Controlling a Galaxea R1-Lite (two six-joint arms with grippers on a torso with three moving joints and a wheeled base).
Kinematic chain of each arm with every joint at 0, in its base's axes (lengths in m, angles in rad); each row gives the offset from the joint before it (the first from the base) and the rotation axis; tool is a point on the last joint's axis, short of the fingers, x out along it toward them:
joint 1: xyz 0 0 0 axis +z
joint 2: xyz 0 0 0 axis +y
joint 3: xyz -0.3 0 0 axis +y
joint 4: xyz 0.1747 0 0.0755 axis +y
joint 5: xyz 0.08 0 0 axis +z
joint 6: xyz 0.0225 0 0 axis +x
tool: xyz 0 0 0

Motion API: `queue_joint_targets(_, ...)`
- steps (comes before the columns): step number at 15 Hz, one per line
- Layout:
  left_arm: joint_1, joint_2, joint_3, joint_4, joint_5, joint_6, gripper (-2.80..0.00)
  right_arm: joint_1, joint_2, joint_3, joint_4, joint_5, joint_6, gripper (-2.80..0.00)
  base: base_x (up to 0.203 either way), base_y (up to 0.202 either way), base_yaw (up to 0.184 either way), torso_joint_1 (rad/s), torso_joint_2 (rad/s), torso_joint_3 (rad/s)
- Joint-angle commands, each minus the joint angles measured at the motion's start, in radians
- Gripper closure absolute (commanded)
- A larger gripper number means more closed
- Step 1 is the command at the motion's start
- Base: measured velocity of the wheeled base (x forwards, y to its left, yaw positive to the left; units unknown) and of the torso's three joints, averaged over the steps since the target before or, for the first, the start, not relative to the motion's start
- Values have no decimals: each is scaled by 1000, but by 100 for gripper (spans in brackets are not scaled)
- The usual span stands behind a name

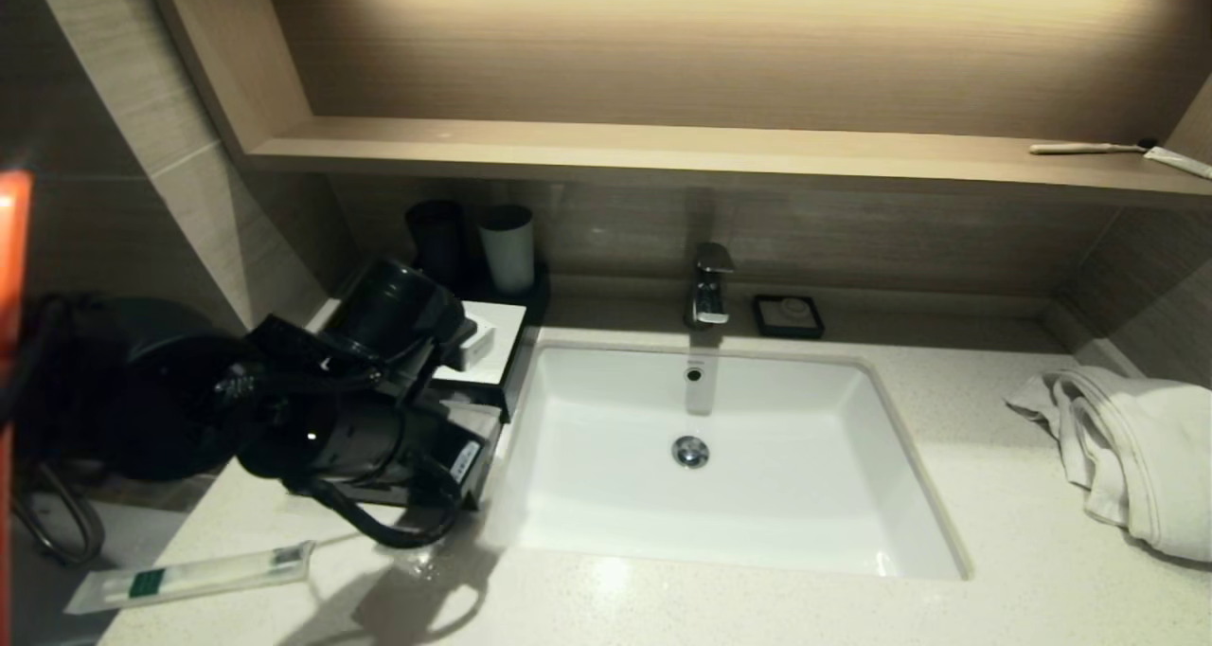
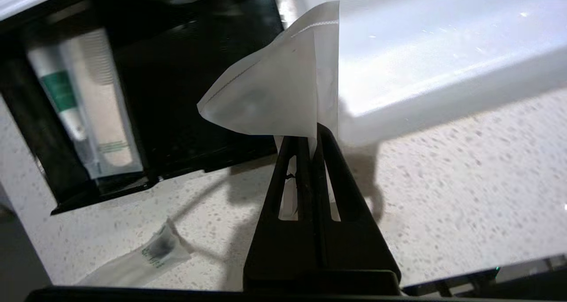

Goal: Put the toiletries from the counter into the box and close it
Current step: Place the bathroom toiletry into the drawer

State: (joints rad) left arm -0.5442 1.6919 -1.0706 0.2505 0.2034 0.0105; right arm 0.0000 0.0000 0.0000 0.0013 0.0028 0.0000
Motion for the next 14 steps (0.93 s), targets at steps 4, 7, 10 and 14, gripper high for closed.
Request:
queue_joint_targets(4, 105, 63, -61, 1, 16, -172, 0, 0, 0, 0, 0, -1, 0, 0, 0, 0, 0, 0, 0, 0)
queue_joint_targets(7, 107, 88, -61, 2, 16, -180, 0, 0, 0, 0, 0, 0, 0, 0, 0, 0, 0, 0, 0, 0)
queue_joint_targets(10, 109, 135, -64, 1, 16, -206, 0, 0, 0, 0, 0, -1, 0, 0, 0, 0, 0, 0, 0, 0)
queue_joint_targets(14, 109, 184, -68, -47, 17, -219, 0, 0, 0, 0, 0, 0, 0, 0, 0, 0, 0, 0, 0, 0)
